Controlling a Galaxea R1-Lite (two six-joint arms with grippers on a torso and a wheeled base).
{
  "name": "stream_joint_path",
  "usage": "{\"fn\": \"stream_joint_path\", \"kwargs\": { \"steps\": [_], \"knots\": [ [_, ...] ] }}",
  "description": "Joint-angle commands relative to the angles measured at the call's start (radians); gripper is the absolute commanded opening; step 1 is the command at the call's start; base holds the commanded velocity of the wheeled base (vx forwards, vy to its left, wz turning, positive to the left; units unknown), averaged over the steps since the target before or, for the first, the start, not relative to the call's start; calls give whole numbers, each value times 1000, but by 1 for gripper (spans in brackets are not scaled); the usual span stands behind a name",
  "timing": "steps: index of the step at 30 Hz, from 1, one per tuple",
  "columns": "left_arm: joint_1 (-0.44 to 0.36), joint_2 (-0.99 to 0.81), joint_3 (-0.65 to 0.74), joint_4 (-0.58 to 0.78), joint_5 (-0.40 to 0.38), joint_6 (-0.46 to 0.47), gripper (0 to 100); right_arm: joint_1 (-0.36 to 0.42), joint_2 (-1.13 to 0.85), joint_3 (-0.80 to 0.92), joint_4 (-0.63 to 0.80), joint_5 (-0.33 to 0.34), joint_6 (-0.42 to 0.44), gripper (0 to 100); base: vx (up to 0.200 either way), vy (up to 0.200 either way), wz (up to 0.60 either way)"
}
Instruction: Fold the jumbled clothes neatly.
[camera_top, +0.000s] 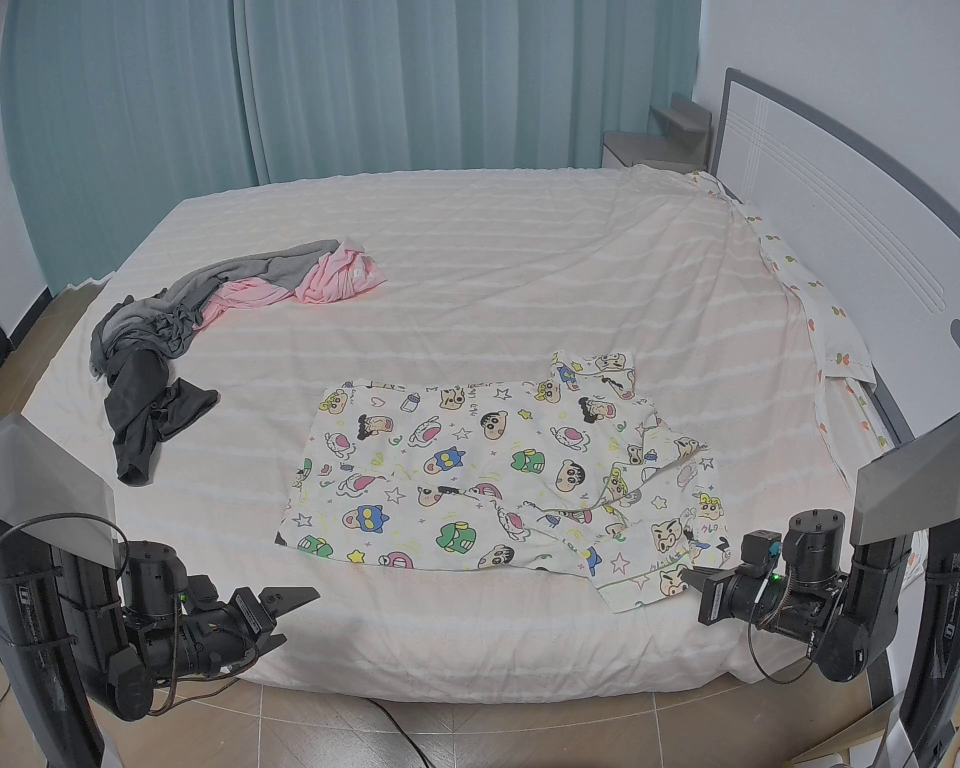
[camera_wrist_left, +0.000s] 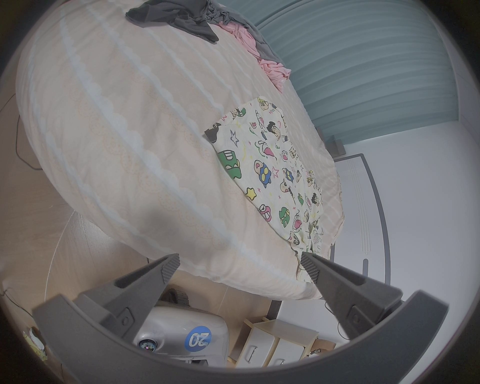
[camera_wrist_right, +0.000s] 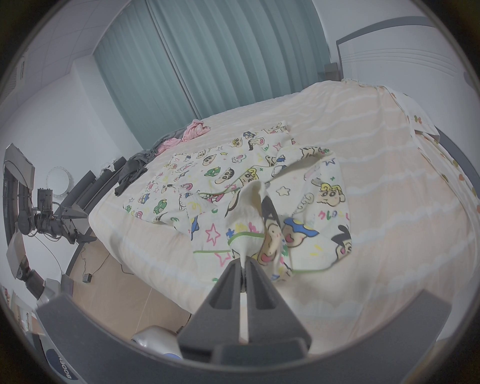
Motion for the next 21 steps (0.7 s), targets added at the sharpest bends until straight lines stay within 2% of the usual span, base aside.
{"fn": "stream_joint_path", "kwargs": {
  "steps": [1, 4, 5, 11, 15, 18, 21],
  "knots": [
    [0, 1, 15, -1, 0, 0, 100, -9, 3, 13, -14, 0, 0, 0, 0, 0, 0],
    [0, 1, 15, -1, 0, 0, 100, -30, 42, 13, -14, -1, 26, 0, 0, 0, 0],
    [0, 1, 15, -1, 0, 0, 100, -30, 43, 15, -14, -1, 40, 100, 0, 0, 0],
    [0, 1, 15, -1, 0, 0, 100, -32, -1, 41, -15, -9, 69, 100, 0, 0, 0],
    [0, 1, 15, -1, 0, 0, 100, -23, -135, 47, -14, -27, 78, 100, 0, 0, 0],
    [0, 1, 15, -1, 0, 0, 100, 28, -230, 51, -12, -29, 85, 100, 0, 0, 0],
    [0, 1, 15, -1, 0, 0, 100, 125, -248, 53, -12, -27, 89, 100, 0, 0, 0]
  ]
}}
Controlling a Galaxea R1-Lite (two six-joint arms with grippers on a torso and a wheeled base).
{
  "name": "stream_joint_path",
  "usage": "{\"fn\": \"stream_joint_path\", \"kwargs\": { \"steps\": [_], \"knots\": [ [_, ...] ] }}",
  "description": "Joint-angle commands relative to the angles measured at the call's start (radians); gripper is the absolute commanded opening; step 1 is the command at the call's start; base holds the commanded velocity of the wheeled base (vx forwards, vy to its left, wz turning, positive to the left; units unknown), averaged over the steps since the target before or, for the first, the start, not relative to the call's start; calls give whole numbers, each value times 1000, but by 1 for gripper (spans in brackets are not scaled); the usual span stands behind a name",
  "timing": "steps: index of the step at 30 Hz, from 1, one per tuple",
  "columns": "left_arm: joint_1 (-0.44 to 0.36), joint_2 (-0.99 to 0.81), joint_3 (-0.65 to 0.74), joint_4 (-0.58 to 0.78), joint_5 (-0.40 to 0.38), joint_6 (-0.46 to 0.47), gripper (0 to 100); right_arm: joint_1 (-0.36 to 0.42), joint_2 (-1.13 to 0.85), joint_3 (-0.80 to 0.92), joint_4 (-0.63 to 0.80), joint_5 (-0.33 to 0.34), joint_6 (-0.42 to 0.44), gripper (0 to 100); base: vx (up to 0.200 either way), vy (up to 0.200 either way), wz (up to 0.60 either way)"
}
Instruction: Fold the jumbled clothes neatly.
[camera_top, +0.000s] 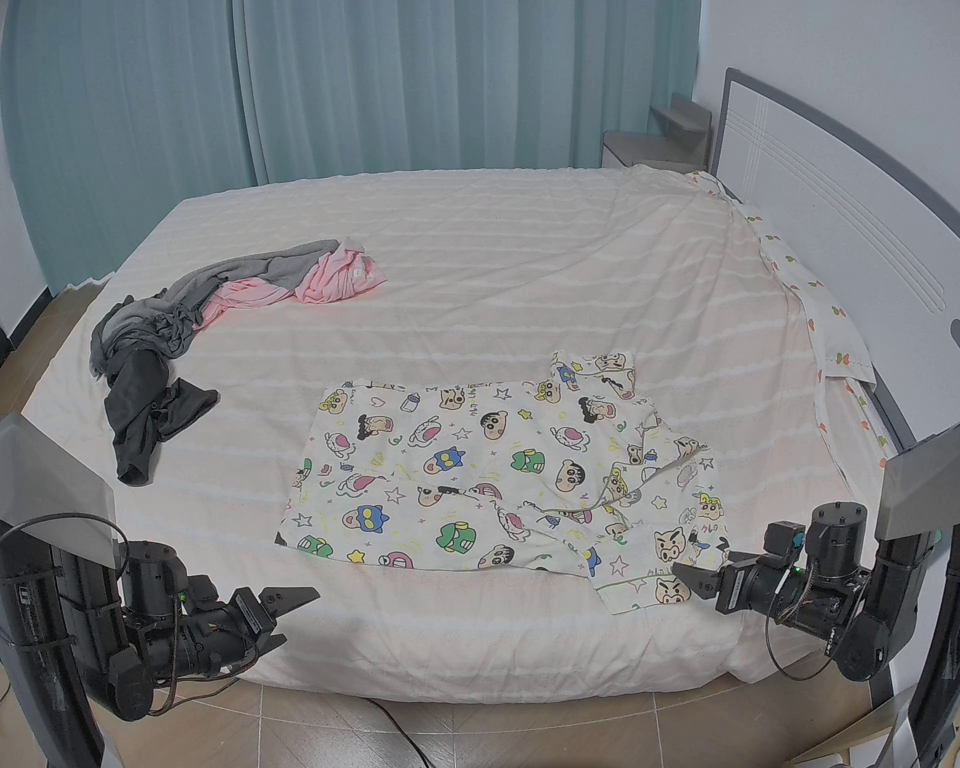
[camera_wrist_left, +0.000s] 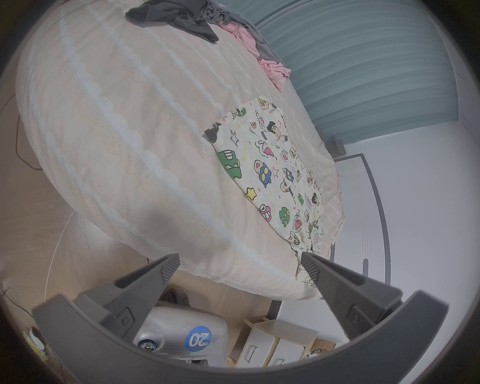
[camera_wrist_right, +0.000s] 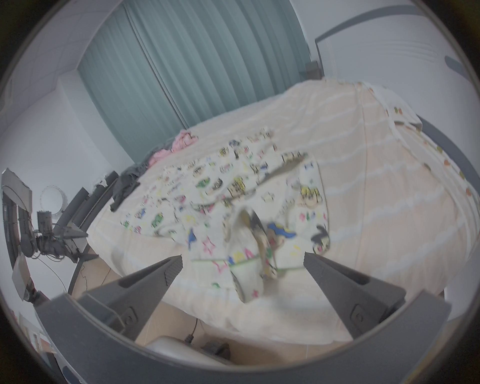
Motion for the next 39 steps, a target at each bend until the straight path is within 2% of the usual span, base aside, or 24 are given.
{"fn": "stream_joint_path", "kwargs": {
  "steps": [1, 2, 4, 5, 6, 9, 15, 21, 25, 27, 30, 32, 39],
  "knots": [
    [0, 1, 15, -1, 1, -1, 100, 133, -115, 5, -11, -2, 16, 100, 0, 0, 0],
    [0, 1, 15, -1, 1, -2, 100, 170, -108, -1, -11, -2, 52, 100, 0, 0, 0],
    [0, 1, 15, -1, 1, -2, 100, 239, -88, -27, -11, -5, 174, 100, 0, 0, 0],
    [0, 1, 15, -1, 1, -2, 100, 248, -83, -35, -11, -5, 194, 100, 0, 0, 0],
    [0, 1, 15, -1, 1, -2, 100, 292, -55, -72, -11, -10, 302, 100, 0, 0, 0],
    [0, 1, 15, -1, 1, -2, 100, 337, 17, -122, -11, -28, 432, 100, 0, 0, 0],
    [-1, 1, 15, -1, 1, -1, 100, 383, 119, -236, -10, -34, 631, 100, 0, 0, 0],
    [-1, 1, 15, -1, 0, -1, 100, 410, 153, -328, 55, -34, 644, 100, 0, 0, 0],
    [-1, 1, 15, -1, 1, -1, 100, 424, 165, -426, 191, -45, 647, 100, 0, 0, 0],
    [-1, 1, 15, -1, 0, -1, 100, 424, 201, -463, 223, -73, 645, 100, 0, 0, 0],
    [-1, 1, 15, -1, 1, -1, 100, 407, 239, -527, 239, -134, 642, 100, 0, 0, 0],
    [-1, 1, 15, -1, 1, -1, 100, 391, 251, -552, 257, -152, 641, 100, 0, 0, 0],
    [-1, 1, 15, -1, 1, -1, 100, 346, 281, -584, 277, -177, 618, 100, 0, 0, 0]
  ]
}}
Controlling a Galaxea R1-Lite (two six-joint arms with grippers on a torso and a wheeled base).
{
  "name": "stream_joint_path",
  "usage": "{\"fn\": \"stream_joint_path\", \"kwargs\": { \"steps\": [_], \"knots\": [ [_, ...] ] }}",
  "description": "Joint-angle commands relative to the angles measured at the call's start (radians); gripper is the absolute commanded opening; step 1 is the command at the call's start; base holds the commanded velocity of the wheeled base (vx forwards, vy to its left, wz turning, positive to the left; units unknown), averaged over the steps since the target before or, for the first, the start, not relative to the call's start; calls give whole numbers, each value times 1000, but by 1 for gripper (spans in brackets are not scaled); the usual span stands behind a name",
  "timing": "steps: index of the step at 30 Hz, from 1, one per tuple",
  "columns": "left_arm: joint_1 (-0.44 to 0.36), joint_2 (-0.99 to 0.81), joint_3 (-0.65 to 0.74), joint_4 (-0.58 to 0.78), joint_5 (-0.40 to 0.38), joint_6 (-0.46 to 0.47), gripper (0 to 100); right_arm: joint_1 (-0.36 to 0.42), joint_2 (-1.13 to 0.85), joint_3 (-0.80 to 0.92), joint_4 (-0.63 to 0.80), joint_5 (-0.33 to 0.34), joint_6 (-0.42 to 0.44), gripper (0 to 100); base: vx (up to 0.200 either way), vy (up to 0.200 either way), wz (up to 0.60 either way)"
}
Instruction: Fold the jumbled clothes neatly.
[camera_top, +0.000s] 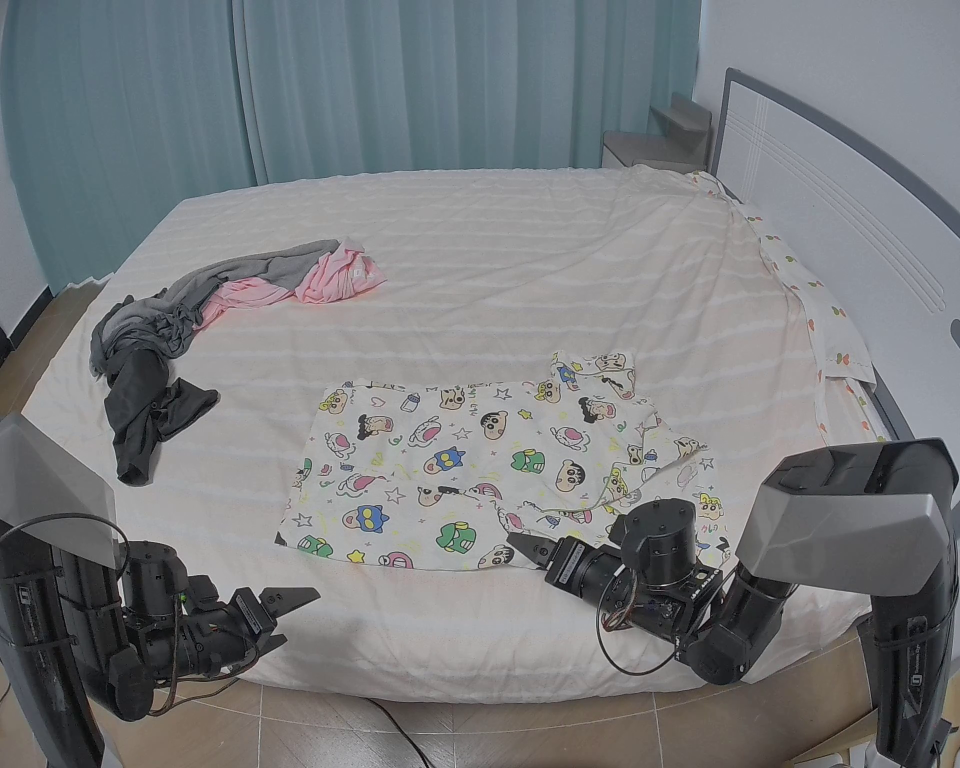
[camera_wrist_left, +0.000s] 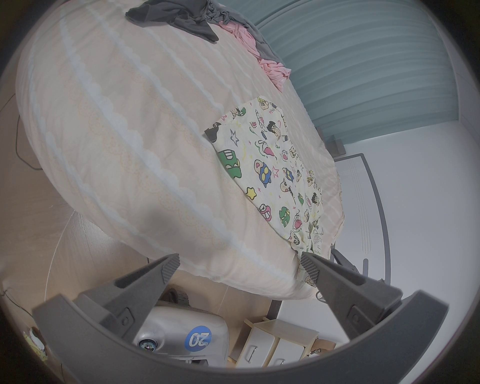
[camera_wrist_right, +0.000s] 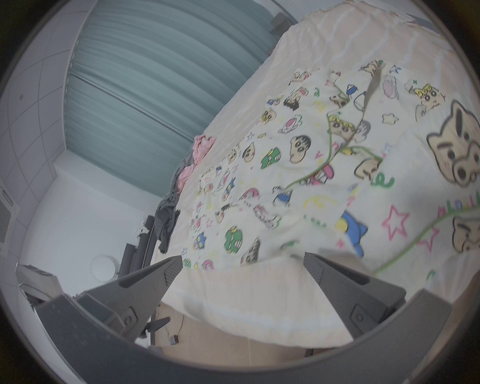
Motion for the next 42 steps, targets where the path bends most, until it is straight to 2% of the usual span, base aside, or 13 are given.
{"fn": "stream_joint_path", "kwargs": {
  "steps": [1, 5, 7, 13, 18, 29, 32, 39, 42],
  "knots": [
    [0, 0, 15, -1, 0, 0, 100, -24, 45, -23, 2, -9, -16, 100, 0, 0, 0],
    [0, 0, 15, -1, 0, 0, 100, -35, 59, -38, 2, -15, -38, 100, 0, 0, 0],
    [0, 0, 15, -1, 0, 0, 100, -42, 80, -62, 1, -40, -84, 100, 0, 0, 0],
    [0, 0, 15, -1, 0, 0, 100, -42, 88, -119, -9, -93, -145, 100, 0, 0, 0],
    [0, 0, 15, -1, 0, 0, 100, -44, 83, -148, -9, -103, -185, 100, 0, 0, 0],
    [0, 0, 15, -1, 0, 0, 100, -70, 80, -205, -6, -106, -194, 100, 0, 0, 0],
    [0, 0, 15, -1, 0, 0, 100, -65, 54, -177, -4, -104, -194, 100, 0, 0, 0],
    [-1, -1, 15, -1, 2, -2, 100, -73, -80, 19, -12, -95, -183, 100, 0, 0, 0],
    [-17, -3, 15, -2, 57, 0, 100, -98, -176, 129, -21, -92, -173, 100, 0, 0, 0]
  ]
}}
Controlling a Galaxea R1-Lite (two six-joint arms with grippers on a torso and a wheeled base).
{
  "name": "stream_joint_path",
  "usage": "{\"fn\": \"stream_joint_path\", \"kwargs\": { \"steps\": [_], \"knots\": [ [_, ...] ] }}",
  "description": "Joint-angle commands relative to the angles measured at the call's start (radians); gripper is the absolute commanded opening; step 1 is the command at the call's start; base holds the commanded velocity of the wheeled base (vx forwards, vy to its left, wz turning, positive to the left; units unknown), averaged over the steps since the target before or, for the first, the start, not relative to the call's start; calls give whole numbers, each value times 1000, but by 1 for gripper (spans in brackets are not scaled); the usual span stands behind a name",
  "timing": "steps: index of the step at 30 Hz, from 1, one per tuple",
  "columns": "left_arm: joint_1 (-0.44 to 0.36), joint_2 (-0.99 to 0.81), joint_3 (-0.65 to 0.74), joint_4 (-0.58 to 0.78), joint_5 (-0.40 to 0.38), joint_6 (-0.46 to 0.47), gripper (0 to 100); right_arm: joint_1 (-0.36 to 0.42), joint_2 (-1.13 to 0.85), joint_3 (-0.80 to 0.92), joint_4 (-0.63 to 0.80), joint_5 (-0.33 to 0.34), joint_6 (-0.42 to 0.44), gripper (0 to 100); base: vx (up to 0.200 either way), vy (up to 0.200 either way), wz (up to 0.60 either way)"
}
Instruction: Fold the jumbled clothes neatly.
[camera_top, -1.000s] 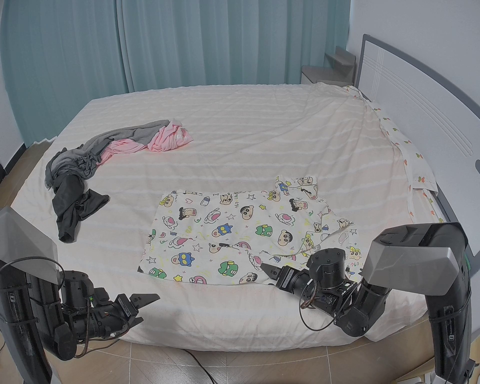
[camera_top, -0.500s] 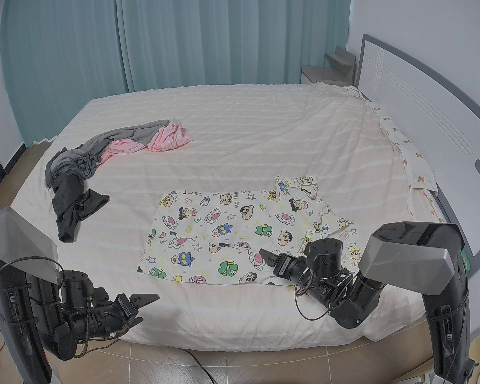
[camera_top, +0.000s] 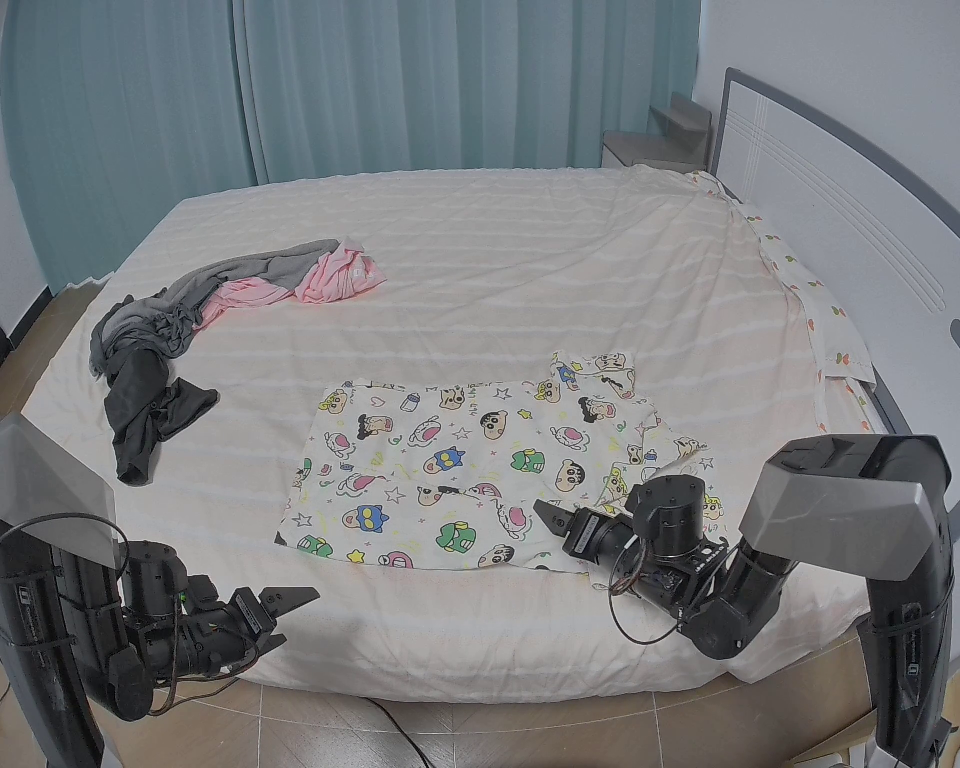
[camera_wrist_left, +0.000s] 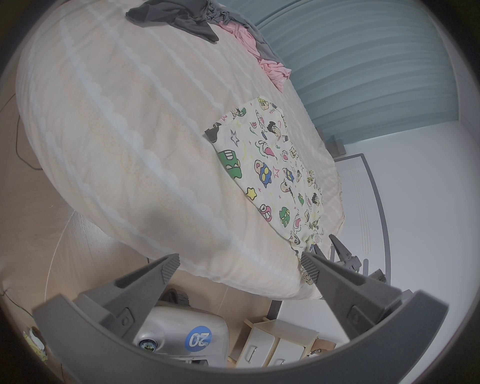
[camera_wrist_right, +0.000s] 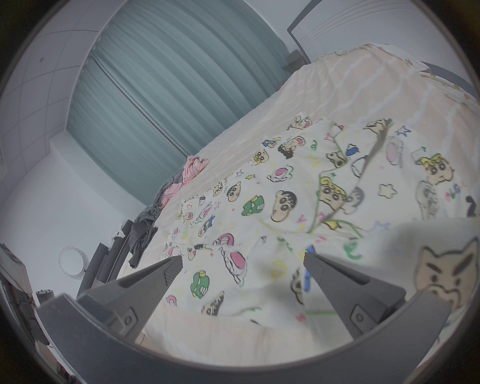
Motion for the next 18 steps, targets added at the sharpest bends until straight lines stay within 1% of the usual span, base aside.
{"fn": "stream_joint_path", "kwargs": {
  "steps": [1, 3, 6, 7, 8, 10, 13, 15, 16, 18],
  "knots": [
    [-17, -3, 15, -4, 56, 0, 100, -34, -179, 170, -14, 6, 16, 100, 0, 0, 0],
    [-37, -7, 15, -28, 90, -2, 100, -72, -268, 273, -31, 15, 19, 100, 0, 0, 0],
    [-62, -13, 15, -28, 91, -2, 100, -118, -332, 360, -54, 20, 19, 100, 0, 0, 0],
    [-66, -13, 15, -28, 91, -2, 100, -123, -337, 366, -58, 20, 19, 100, 0, 0, 0],
    [-91, -15, 15, -28, 95, 1, 100, -150, -360, 405, -84, 21, 19, 100, 0, 0, 0],
    [-115, -16, 13, -28, 101, 6, 100, -170, -378, 443, -110, 32, 16, 100, 0, 0, 0],
    [-152, -18, 10, -28, 145, 12, 100, -181, -404, 504, -158, 53, 16, 100, 200, 0, 0],
    [-152, -18, 10, -28, 145, 12, 100, -181, -404, 504, -158, 53, 16, 100, 200, 0, 0],
    [-169, -15, -7, -28, 176, 13, 100, -182, -415, 543, -190, 58, 15, 100, 200, 0, 0],
    [-171, -15, -11, -28, 176, 13, 100, -182, -415, 552, -201, 58, 13, 100, 200, 0, 0]
  ]
}}
